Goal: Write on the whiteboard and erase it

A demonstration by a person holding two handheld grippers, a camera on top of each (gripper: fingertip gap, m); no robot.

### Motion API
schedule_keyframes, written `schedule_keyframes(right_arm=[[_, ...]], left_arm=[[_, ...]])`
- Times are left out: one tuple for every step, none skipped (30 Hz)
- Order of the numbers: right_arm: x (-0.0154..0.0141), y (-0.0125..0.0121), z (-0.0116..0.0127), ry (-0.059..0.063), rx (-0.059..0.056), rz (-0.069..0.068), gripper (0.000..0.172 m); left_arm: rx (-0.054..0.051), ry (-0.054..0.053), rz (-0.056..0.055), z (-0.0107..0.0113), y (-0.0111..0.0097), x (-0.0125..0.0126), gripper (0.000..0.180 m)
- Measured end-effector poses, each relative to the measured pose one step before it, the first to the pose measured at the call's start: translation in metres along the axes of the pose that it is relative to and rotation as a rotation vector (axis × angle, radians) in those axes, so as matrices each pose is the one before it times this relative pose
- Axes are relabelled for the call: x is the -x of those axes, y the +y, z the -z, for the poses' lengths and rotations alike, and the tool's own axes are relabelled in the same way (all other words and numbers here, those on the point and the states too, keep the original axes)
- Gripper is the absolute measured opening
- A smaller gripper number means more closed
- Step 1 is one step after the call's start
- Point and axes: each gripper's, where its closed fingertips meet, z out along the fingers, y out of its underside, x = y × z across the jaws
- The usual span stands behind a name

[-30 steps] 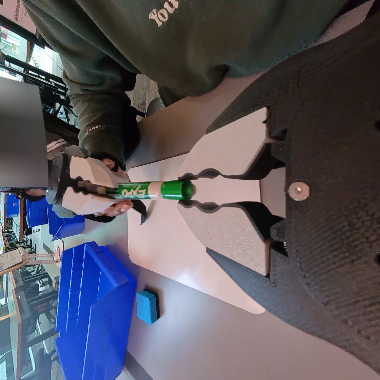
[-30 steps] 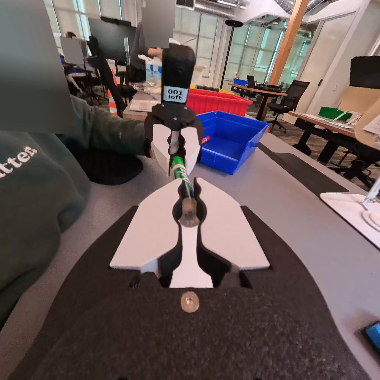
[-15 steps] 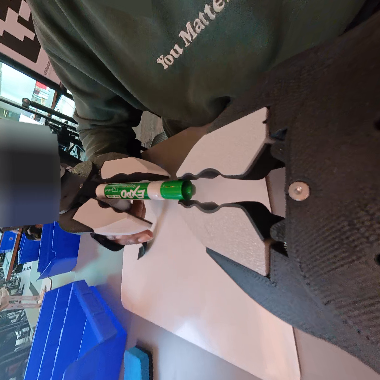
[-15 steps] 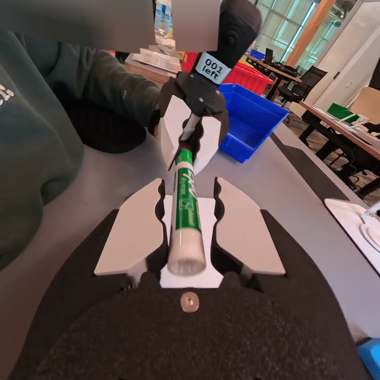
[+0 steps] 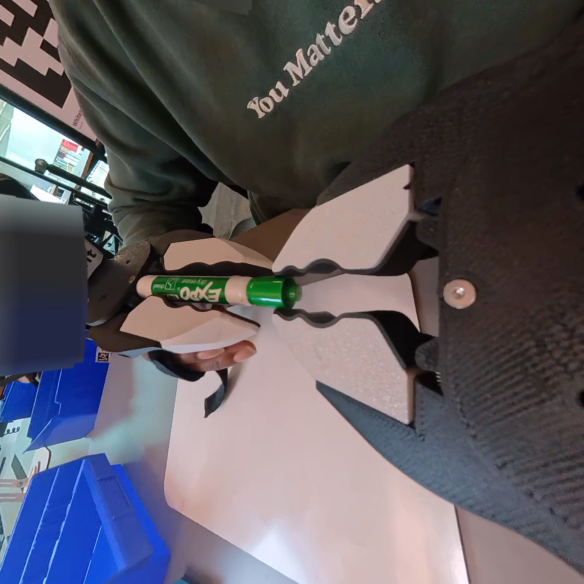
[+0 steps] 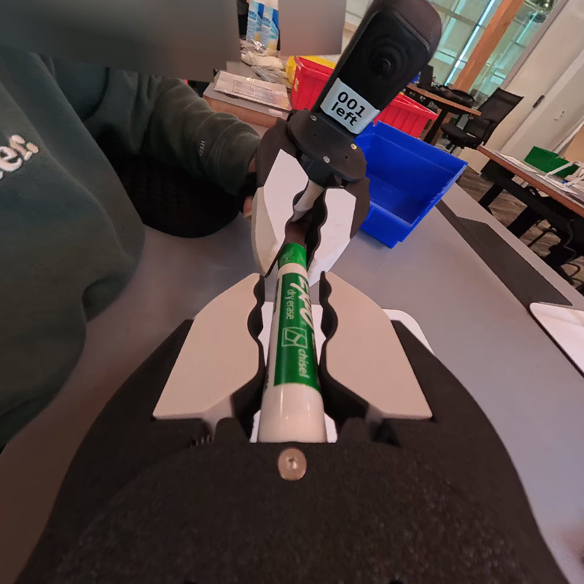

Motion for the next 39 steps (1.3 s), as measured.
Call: schedule_keyframes(right_arm=[[-0.00297, -0.00076, -0.00043, 0.0091, -0.0037, -0.018, 0.034], [-0.00216, -0.00169, -0.0005, 0.005, -0.0073, -0.0139, 0.034], [-0.00219, -0.00095, -0.00042, 0.006, 0.0007, -0.0058, 0.034], [-0.00181, 0.00034, -0.00011, 0.0067, 0.0068, 0.0059, 0.034], [0.00023, 0.00106, 0.00011, -0.0059, 0.0065, 0.0027, 0.034], [0.00156, 0.00075, -0.00017, -0.0104, 0.0009, -0.007, 0.034], [0.00197, 0.00144, -0.00103, -0.0077, 0.0051, 0.0013, 0.034], [0.00249, 0.00133, -0.00124, -0.0055, 0.007, 0.0174, 0.034], [0.00167, 0.0015, -0.00087, -0.0005, 0.0115, 0.0107, 0.034], [0.0007, 0.00178, -0.00086, 0.002, 0.009, 0.0055, 0.034], [0.0002, 0.00036, -0.00064, 0.0039, 0.0008, -0.0004, 0.034], [0.00061, -0.00072, -0.00014, 0.0003, 0.0004, 0.0004, 0.033], [-0.00003, -0.00199, 0.00017, 0.0046, 0.0001, -0.0019, 0.033], [-0.00099, -0.00269, 0.00003, 0.0101, -0.0021, -0.0049, 0.032], [-0.00127, -0.00107, -0.00105, 0.0129, 0.0088, -0.0048, 0.032], [-0.00106, 0.0001, -0.00249, 0.014, 0.0132, -0.001, 0.032], [-0.00099, 0.00068, -0.00225, 0.0098, 0.009, 0.004, 0.032], [-0.00118, 0.00231, -0.0015, -0.0001, 0.0116, -0.0048, 0.032], [-0.00042, 0.00239, -0.00079, -0.0044, 0.0084, -0.0088, 0.031], [0.00045, -0.00027, 0.00018, -0.0041, -0.0027, -0.008, 0.031], [0.00064, -0.00187, 0.00053, -0.0097, -0.0038, -0.0089, 0.031], [-0.00158, -0.00171, 0.00016, -0.0012, -0.0067, -0.009, 0.031], [-0.00159, -0.00242, -0.0001, -0.0102, -0.0115, -0.0293, 0.031], [-0.00344, -0.00392, 0.00228, 0.0039, -0.0154, -0.0157, 0.032], [-0.01263, -0.01658, 0.01619, 0.041, -0.0904, -0.0248, 0.032], [-0.01871, -0.02557, 0.02685, 0.0408, -0.1111, -0.0703, 0.032], [-0.0137, -0.01878, 0.0222, 0.0657, -0.0329, 0.0421, 0.032], [-0.00605, 0.00108, 0.00946, 0.0465, 0.0687, 0.0679, 0.032], [-0.00214, 0.01152, -0.00101, 0.0136, 0.0865, 0.0077, 0.032], [-0.00001, 0.01458, -0.00765, -0.009, 0.0825, -0.0035, 0.033], [-0.00116, 0.01345, -0.01045, -0.0097, 0.0773, 0.0024, 0.034], [-0.00131, 0.00833, -0.01039, -0.0193, 0.053, -0.0114, 0.034], [0.00026, 0.00721, -0.00988, -0.0425, 0.0527, -0.0326, 0.034], [-0.00317, 0.00522, -0.0089, -0.0158, 0.041, -0.0267, 0.034], [-0.0037, 0.00257, -0.00798, -0.0021, 0.0176, -0.0072, 0.034], [-0.00112, 0.00493, -0.00854, -0.0194, 0.0385, -0.0202, 0.034], [-0.00267, 0.00211, -0.00789, -0.0002, 0.0202, -0.0056, 0.034], [-0.00197, 0.00198, -0.00713, 0.0019, 0.021, 0.0118, 0.034], [-0.00107, 0.00287, -0.0068, -0.0008, 0.0321, 0.0076, 0.034]], left_arm=[[-0.0125, -0.0044, 0.0088, 0.00148, -0.00232, 0.00143, 0.02], [-0.0185, 0.0034, 0.015, 0.00168, -0.00299, 0.00078, 0.02], [-0.0118, 0.0166, 0.0193, 0.00137, -0.00192, -0.00119, 0.026], [-0.0027, 0.0186, 0.0281, 0.00067, -0.00041, -0.00184, 0.035], [-0.0035, 0.0092, 0.0204, -0.00026, -0.0003, -0.00106, 0.042], [-0.0135, 0.0019, 0.004, -0.0011, -0.00146, -0.00053, 0.043], [-0.0125, -0.0051, 0.0003, -0.00197, -0.00152, 0.00034, 0.037], [0.0093, -0.0085, 0.004, -0.00262, 0.00161, 0.00111, 0.026], [0.0181, -0.0121, -0.0091, -0.0014, 0.00325, 0.0028, 0.019], [0.0197, 0.0027, 0.0091, -0.00046, 0.00291, 0.00084, 0.019], [0.0049, 0.0002, 0.0072, -0.00009, 0.00134, 0.00047, 0.019], [-0.0061, 0.007, 0.0139, 0.00012, -0.00002, -0.00072, 0.019], [-0.017, 0.0196, 0.0331, 0.00057, -0.00145, -0.00131, 0.019], [-0.0255, 0.026, 0.0453, 0.00111, -0.00252, -0.00084, 0.019], [-0.0235, 0.0263, 0.045, 0.00161, -0.00089, 0.00096, 0.019], [-0.0193, 0.0283, 0.0528, 0.00231, 0.00059, 0.00323, 0.019], [-0.0111, 0.0391, 0.0695, 0.00176, 0.00154, 0.00245, 0.02], [-0.0118, 0.0207, 0.045, 0.00151, 0.00034, 0.00187, 0.02], [0.0019, 0.0008, 0.0015, 0.0014, 0.00032, 0.00029, 0.019], [0.0034, 0.0023, -0.013, 0.00102, -0.00072, -0.00164, 0.019], [0.0015, 0.0118, -0.0027, 0.00026, -0.00013, -0.00187, 0.019], [-0.013, 0.006, 0.0085, 0.00127, -0.00219, -0.00058, 0.019], [-0.0121, 0.0051, 0.0027, 0.00169, -0.00276, -0.00113, 0.019], [-0.0233, -0.0064, 0.0007, 0.0028, -0.00375, 0.00045, 0.019], [-0.0512, -0.0659, 0.0059, 0.01674, -0.00698, 0.01213, 0.019], [-0.1119, -0.0451, 0.0687, 0.02762, -0.01106, 0.01608, 0.018], [-0.0494, -0.0141, 0.0567, 0.01653, 0.00353, 0.00614, 0.018], [0.0543, -0.0533, -0.0462, 0.0008, 0.01929, 0.00137, 0.019], [0.0658, -0.0296, -0.1126, -0.00664, 0.01124, -0.00962, 0.019], [0.053, -0.0524, -0.1224, -0.00675, 0.00206, -0.0062, 0.019], [0.0331, -0.0563, -0.1019, -0.00401, -0.0034, -0.00258, 0.019], [0.0085, -0.0509, -0.0803, -0.0009, -0.00517, -0.00037, 0.019], [0.0122, -0.0641, -0.0757, 0.00163, -0.00136, 0.00406, 0.019], [0.0175, -0.0763, -0.0702, 0.00345, 0.00184, 0.00743, 0.019], [0.0107, -0.0705, -0.0621, 0.0044, 0.00292, 0.00753, 0.018], [0.0004, -0.0482, -0.0362, 0.00437, 0.00245, 0.00532, 0.018], [-0.01, -0.0282, -0.0084, 0.00379, 0.00077, 0.00344, 0.018], [-0.0108, -0.018, -0.0013, 0.00276, -0.00003, 0.00323, 0.018], [-0.0095, -0.0216, -0.0062, 0.00167, -0.00008, 0.0042, 0.019]])
